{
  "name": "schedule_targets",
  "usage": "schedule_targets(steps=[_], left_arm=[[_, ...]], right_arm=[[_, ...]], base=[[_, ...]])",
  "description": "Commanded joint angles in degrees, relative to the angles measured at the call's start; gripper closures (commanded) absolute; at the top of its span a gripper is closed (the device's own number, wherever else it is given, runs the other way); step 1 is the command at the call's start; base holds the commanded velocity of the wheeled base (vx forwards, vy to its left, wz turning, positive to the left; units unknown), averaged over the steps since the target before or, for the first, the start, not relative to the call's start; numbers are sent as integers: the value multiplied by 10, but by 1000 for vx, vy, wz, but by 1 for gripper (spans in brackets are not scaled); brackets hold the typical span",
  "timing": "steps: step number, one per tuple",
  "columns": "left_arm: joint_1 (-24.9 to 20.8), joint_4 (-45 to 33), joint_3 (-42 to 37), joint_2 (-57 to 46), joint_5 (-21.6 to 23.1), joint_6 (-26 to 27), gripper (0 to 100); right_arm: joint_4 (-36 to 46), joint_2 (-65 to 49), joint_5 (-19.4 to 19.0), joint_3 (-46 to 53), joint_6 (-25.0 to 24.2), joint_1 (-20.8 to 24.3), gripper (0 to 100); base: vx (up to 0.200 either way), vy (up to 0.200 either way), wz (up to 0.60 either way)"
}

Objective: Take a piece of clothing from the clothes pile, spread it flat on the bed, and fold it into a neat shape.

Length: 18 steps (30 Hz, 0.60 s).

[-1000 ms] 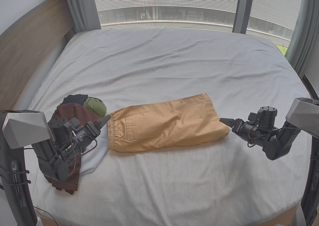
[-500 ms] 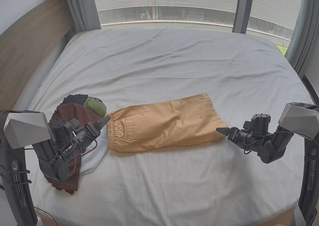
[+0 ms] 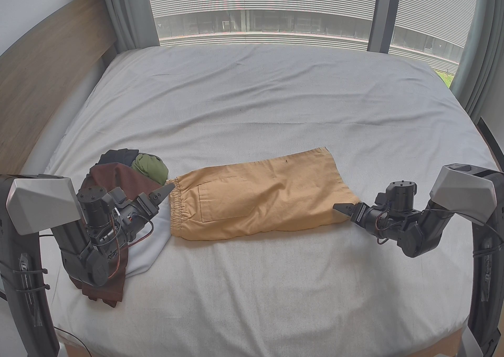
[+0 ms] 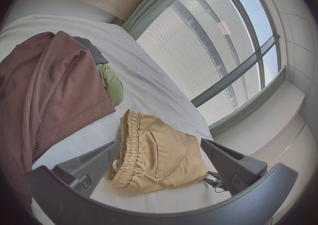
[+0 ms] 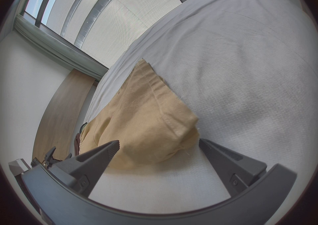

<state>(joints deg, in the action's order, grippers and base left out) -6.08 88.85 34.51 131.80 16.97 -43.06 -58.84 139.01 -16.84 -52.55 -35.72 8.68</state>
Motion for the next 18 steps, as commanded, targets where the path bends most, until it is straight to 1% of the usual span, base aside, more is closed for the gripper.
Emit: schedule_targets(steps=[1, 5, 12, 18], left_arm=[[1, 1, 0, 1, 0, 0, 0], [11, 0, 2, 1, 3, -1, 0], [8, 1, 2, 13, 2, 0, 0], [7, 1, 2, 13, 1, 1, 0]], right_arm=[[-2, 23, 10, -14, -1, 12, 0], [-3, 31, 16, -14, -2, 19, 0], [-21, 31, 17, -19, -25, 28, 0], [-29, 42, 18, -30, -29, 29, 0]], base=[[0, 0, 0], [0, 0, 0], [0, 0, 0], [0, 0, 0]])
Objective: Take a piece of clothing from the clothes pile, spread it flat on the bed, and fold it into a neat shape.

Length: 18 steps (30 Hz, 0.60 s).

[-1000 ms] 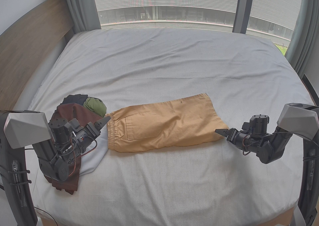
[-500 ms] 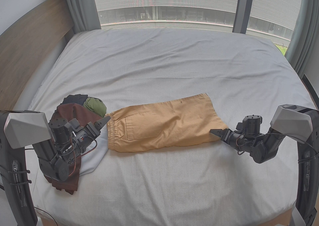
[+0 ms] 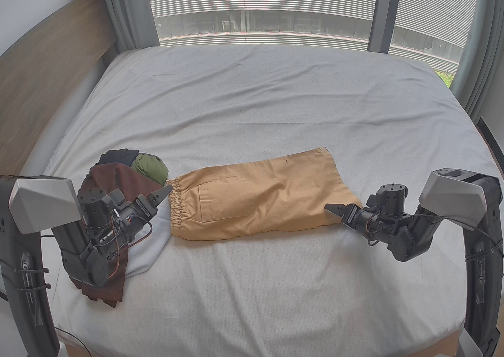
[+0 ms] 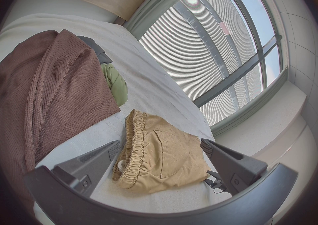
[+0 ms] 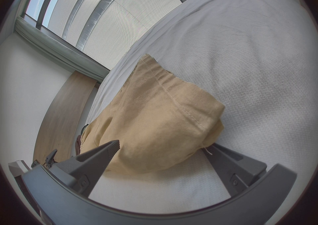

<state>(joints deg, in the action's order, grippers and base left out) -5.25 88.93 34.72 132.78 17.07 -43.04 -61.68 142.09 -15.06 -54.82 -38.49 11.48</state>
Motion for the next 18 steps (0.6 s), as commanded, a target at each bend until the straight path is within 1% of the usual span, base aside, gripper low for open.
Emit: schedule_targets(steps=[1, 7, 18], left_arm=[[-2, 0, 0, 4, 0, 1, 0], [1, 0, 1, 2, 0, 15, 0], [1, -1, 2, 4, 0, 15, 0]], right_arm=[[0, 11, 1, -8, -1, 1, 0], [-1, 14, 3, -20, -1, 4, 0], [-2, 15, 6, -28, -19, 4, 0]], base=[[0, 0, 0], [0, 0, 0], [0, 0, 0]])
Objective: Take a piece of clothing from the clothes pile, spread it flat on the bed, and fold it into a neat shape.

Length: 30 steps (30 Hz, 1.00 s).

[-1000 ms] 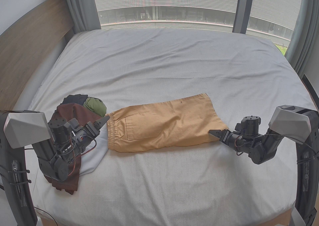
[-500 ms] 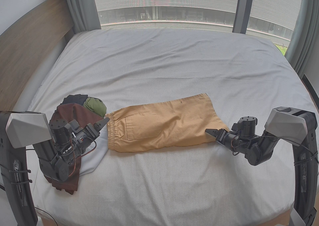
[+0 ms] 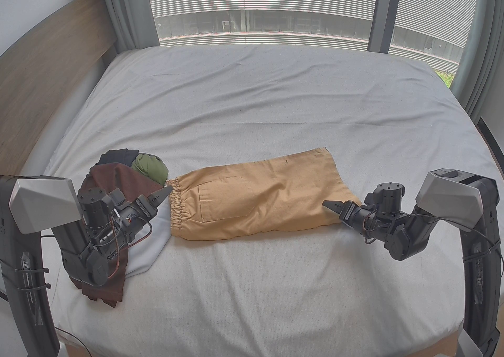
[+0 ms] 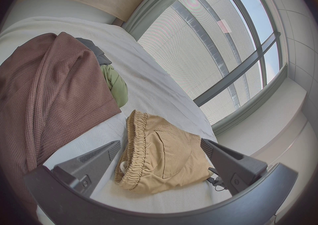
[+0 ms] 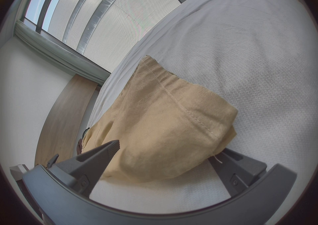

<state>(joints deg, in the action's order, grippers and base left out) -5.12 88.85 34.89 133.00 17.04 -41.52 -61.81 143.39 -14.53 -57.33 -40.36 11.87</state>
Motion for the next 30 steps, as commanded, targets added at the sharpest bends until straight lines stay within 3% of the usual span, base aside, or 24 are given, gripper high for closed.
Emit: schedule_targets(steps=[1, 2, 3, 15, 24, 30], left_arm=[[-1, 0, 0, 2, 0, -1, 0], [-1, 0, 0, 2, 0, -1, 0], [-1, 1, 0, 1, 0, -1, 0], [-1, 0, 0, 8, 0, -1, 0], [1, 0, 5, 9, 4, -1, 0], [1, 0, 4, 16, 3, -1, 0]], right_arm=[[-2, 3, 1, -4, -1, 0, 0], [-2, 4, 4, -4, -1, 0, 0], [-6, 7, 6, -5, 0, 0, 100], [-46, 11, 24, 14, 7, 10, 100], [-40, -54, 28, 103, 67, 21, 100], [-18, -82, 54, 147, 116, 25, 100]], base=[[0, 0, 0], [0, 0, 0], [0, 0, 0], [0, 0, 0], [0, 0, 0], [0, 0, 0]])
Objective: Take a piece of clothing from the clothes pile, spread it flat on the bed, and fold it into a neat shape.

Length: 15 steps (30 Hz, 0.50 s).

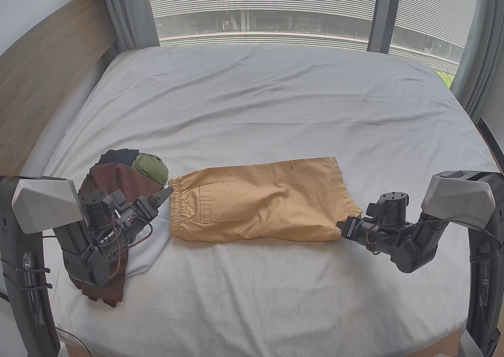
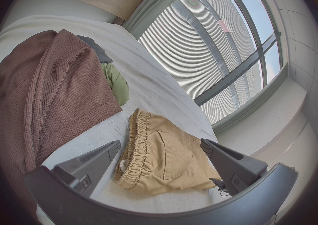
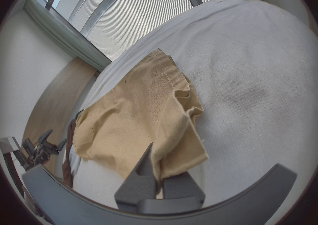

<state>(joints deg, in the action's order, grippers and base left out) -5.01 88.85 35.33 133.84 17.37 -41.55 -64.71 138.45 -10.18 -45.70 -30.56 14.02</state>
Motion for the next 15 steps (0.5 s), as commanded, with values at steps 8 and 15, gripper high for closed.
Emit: schedule_targets(steps=[8, 15], left_arm=[[1, 0, 2, 13, 0, 0, 0], [1, 0, 1, 13, 0, 0, 0]], right_arm=[[15, -69, 33, 121, 74, 2, 100], [26, -96, 33, 202, 112, -1, 100]], base=[[0, 0, 0], [0, 0, 0]])
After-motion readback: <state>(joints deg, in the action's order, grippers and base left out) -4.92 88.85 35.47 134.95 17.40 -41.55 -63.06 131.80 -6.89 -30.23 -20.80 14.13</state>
